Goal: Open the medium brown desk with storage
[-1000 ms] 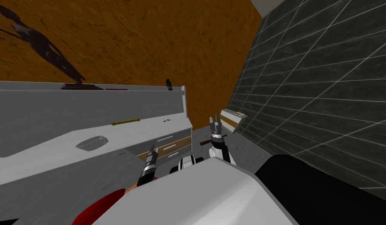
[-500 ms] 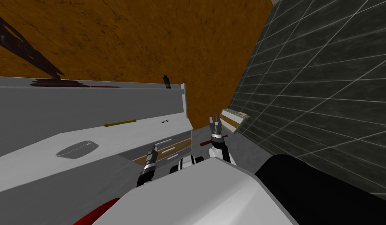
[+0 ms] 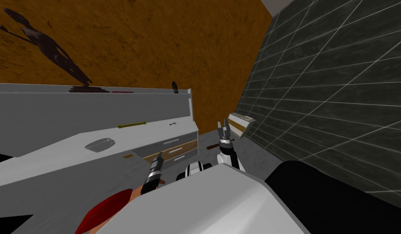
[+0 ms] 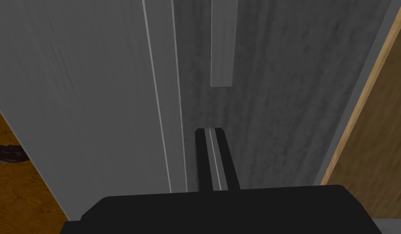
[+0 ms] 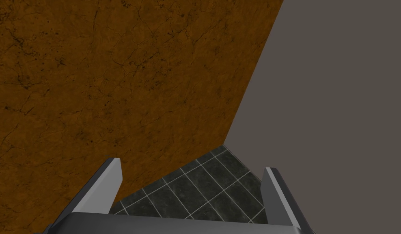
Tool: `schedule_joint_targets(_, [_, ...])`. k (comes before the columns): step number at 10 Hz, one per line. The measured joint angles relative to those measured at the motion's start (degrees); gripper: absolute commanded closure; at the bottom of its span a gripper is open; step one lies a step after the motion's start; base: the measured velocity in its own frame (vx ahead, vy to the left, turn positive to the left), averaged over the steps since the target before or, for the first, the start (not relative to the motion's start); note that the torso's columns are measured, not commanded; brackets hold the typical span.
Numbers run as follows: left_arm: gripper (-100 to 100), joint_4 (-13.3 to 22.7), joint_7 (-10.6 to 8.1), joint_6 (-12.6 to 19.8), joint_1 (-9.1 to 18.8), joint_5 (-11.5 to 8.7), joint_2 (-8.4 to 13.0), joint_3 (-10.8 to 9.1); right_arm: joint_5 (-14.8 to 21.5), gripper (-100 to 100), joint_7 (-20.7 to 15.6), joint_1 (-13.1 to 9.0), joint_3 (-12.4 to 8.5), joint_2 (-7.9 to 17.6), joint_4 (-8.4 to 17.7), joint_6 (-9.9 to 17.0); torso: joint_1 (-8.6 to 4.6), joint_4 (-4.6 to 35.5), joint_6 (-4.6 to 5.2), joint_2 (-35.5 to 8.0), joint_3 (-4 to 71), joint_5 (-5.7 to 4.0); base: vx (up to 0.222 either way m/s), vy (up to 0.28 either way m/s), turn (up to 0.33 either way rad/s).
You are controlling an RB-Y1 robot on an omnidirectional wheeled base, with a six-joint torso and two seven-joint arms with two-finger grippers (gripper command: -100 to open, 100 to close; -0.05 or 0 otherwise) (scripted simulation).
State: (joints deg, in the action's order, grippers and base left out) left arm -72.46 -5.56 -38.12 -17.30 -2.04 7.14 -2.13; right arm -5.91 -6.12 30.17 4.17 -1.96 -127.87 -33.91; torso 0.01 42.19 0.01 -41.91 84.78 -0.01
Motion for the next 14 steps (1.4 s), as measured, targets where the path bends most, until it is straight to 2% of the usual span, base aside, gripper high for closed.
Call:
schedule_joint_targets(4, [-100, 1.98, 0.24, 0.05, 1.26, -0.27, -0.68, -0.34, 0.00, 0, 0.00, 0.04, -0.01, 0.01, -0.01, -0.01, 0.06, 0.08, -0.01, -0.32, -0.19, 0.03, 0.129, 0.023, -0.010])
schedule_joint_targets(6, [-100, 1.60, 0.19, 0.81, 1.79, -0.38, -0.53, -0.53, 0.00, 0, 0.00, 0.02, -0.01, 0.01, 0.00, -0.01, -0.08, 0.17, 0.00, -0.59, -0.37, -0.02, 0.073, 0.009, -0.012])
schedule_joint_targets(7, [100, 1.52, 0.17, 1.05, 1.87, -0.40, -0.50, -0.56, 0.00, 0, 0.00, 0.02, -0.01, 0.01, 0.00, -0.01, -0.07, 0.14, -0.01, -0.59, -0.34, -0.01, 0.010, 0.001, 0.001])
schedule_joint_targets(13, [100, -0.73, -0.49, 1.71, 0.27, -0.33, 0.10, 0.02, 0.00, 0, 0.00, -0.01, 0.00, 0.00, 0.00, 0.00, 0.01, 0.09, -0.01, -0.39, -0.21, 0.02, -0.147, -0.027, 0.016])
schedule_joint_targets(14, [-100, -0.79, -0.53, 1.75, 0.20, -0.33, 0.11, 0.03, 0.00, 0, 0.00, 0.00, 0.00, 0.00, 0.00, 0.00, 0.03, 0.02, 0.00, -0.07, -0.05, 0.01, 0.068, -0.014, -0.019])
